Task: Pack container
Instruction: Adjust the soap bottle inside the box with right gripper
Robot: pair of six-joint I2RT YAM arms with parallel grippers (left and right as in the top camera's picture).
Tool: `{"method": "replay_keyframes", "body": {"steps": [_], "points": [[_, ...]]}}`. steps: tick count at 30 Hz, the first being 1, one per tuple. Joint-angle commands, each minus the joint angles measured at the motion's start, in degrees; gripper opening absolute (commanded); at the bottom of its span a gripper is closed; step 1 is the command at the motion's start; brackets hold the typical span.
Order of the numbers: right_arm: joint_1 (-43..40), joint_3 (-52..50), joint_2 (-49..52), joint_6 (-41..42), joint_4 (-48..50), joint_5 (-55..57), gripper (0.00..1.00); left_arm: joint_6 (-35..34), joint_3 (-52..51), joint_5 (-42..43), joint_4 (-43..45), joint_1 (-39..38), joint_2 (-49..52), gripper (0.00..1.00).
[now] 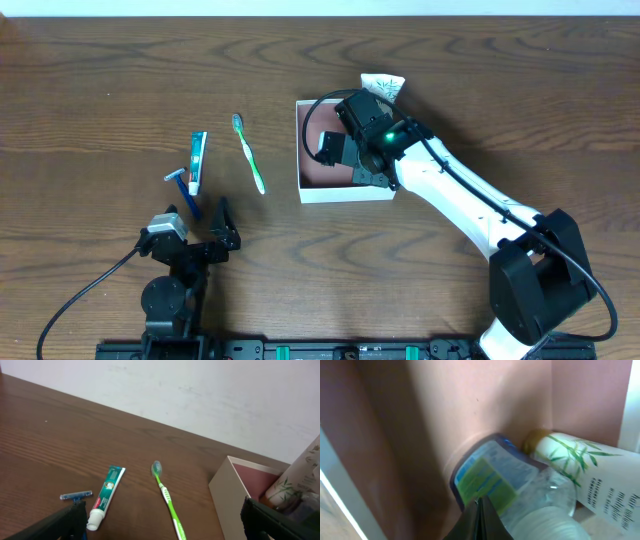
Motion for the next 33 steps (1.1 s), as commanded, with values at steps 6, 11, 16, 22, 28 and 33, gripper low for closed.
{"method": "replay_keyframes", "body": {"steps": [6, 11, 16, 22, 28, 33], "points": [[-0.33, -0.35, 0.50, -5.42, 1.05, 3.63, 0.01, 0.52, -0.98, -1.49, -2.19, 0.28, 0.07, 0.98], [-0.83, -0.37, 0.50, -5.66, 1.46, 3.61, 0.01, 0.52, -0.98, -1.49, -2.19, 0.28, 0.07, 0.98], [-0.83, -0.37, 0.50, -5.64, 2.43, 3.61, 0.01, 0.55, -0.98, -1.49, -2.19, 0.28, 0.07, 0.98], [-0.83, -0.37, 0.50, -5.62, 5.73, 3.65, 0.01, 0.55, -0.98, -1.49, -2.19, 0.28, 0.07, 0.98], [-0.83, -0.37, 0.50, -5.60, 7.98, 4.46, 0.01, 0.52, -0.98, -1.49, -2.19, 0.28, 0.07, 0.98], [-0.85, -0.37, 0.50, -5.53, 9.05, 7.45, 0.01, 0.55, -0.98, -1.49, -2.19, 0.28, 0.07, 0.98]]}}
